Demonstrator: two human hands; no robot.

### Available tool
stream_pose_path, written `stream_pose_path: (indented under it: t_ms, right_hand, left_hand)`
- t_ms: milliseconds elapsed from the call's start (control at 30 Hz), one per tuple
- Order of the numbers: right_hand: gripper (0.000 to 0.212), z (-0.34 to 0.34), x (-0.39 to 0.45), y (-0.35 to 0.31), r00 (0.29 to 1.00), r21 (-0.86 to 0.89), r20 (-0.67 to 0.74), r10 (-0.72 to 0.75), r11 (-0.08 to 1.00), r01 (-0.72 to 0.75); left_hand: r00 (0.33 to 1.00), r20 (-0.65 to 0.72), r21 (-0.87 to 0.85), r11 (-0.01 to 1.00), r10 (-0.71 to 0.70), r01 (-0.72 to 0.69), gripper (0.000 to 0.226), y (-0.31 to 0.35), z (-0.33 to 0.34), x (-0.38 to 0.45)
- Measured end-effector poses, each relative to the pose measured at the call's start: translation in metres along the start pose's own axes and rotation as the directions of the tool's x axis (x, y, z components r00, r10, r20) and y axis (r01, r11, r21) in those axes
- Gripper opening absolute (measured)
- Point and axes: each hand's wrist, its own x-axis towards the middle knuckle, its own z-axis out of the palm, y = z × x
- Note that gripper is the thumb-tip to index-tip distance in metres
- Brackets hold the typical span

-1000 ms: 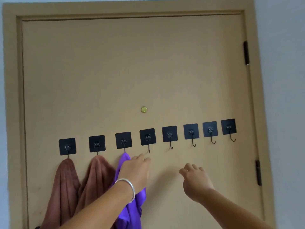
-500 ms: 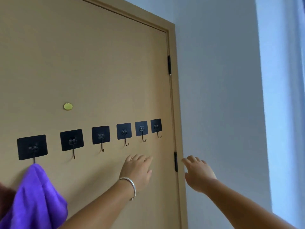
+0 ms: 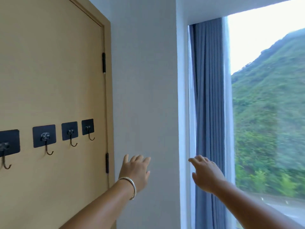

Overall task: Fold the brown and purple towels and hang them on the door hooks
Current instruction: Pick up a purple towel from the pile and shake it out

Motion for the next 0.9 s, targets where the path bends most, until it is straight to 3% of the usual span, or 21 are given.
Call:
stream_pose_path:
  t_ms: [200, 500, 900]
  right_hand:
    - [0.048, -0.037, -0.085, 0.086, 0.973, -0.133, 0.019, 0.231, 0.965, -0.226]
    - [0.054, -0.114, -0.224, 0.213, 0.857, -0.219, -0.062, 0.511, 0.831, -0.511]
    - [0.054, -0.215, -0.418, 0.35, 0.638, -0.353, -0.133, 0.758, 0.565, -0.745]
  left_hand:
    - [0.974, -0.023, -0.137, 0.964, 0.227, -0.228, 0.053, 0.117, 0.002, 0.015]
    - [0.871, -0.101, -0.299, 0.82, 0.481, -0.488, 0.055, 0.311, -0.034, 0.014]
    - [0.657, -0.274, -0.354, 0.562, 0.702, -0.748, 0.056, 0.574, -0.104, -0.044]
